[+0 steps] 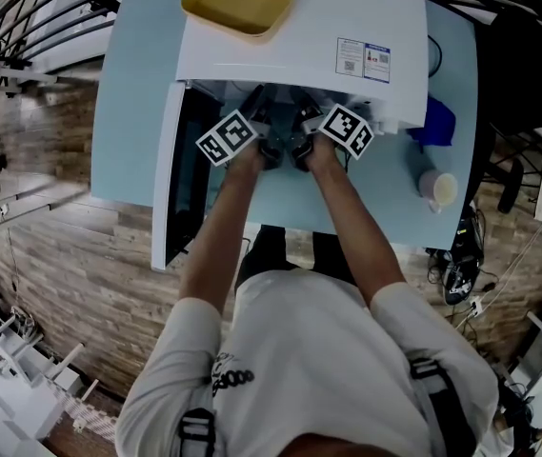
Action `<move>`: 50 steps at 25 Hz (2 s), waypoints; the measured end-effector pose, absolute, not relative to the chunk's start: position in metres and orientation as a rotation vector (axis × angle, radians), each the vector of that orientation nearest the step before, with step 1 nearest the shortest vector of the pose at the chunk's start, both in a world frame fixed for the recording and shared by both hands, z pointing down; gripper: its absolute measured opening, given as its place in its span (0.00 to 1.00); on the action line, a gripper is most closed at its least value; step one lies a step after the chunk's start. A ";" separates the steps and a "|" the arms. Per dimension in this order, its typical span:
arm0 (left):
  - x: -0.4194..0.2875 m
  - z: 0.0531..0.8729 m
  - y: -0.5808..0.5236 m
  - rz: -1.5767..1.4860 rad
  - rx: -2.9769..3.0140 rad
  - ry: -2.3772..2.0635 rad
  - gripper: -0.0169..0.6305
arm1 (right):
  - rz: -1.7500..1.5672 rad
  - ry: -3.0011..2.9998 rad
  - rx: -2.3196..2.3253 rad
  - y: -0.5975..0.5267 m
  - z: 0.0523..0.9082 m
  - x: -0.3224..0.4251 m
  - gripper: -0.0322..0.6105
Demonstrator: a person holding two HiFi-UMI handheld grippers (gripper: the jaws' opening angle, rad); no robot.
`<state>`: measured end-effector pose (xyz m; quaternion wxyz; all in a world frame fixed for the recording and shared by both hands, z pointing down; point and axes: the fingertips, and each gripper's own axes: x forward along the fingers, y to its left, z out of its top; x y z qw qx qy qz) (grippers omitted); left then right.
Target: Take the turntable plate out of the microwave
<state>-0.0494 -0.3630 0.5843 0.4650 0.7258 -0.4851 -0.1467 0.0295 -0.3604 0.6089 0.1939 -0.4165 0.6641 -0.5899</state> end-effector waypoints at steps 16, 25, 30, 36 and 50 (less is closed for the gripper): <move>-0.039 0.578 -0.357 -0.280 1.869 -1.147 0.18 | -1.745 1.653 -1.028 -0.357 0.617 0.025 0.08; -0.061 0.608 -0.336 -0.425 1.650 -1.156 0.32 | -1.724 1.641 -1.029 -0.347 0.614 0.031 0.08; -0.051 0.607 -0.351 -0.514 1.590 -1.058 0.31 | -1.729 1.640 -1.024 -0.344 0.611 0.031 0.08; -0.046 0.606 -0.355 -0.552 1.539 -1.030 0.13 | -1.730 1.634 -1.025 -0.345 0.610 0.031 0.08; -0.048 0.600 -0.320 -0.623 1.512 -1.006 0.13 | -1.764 1.643 -1.009 -0.310 0.603 0.030 0.08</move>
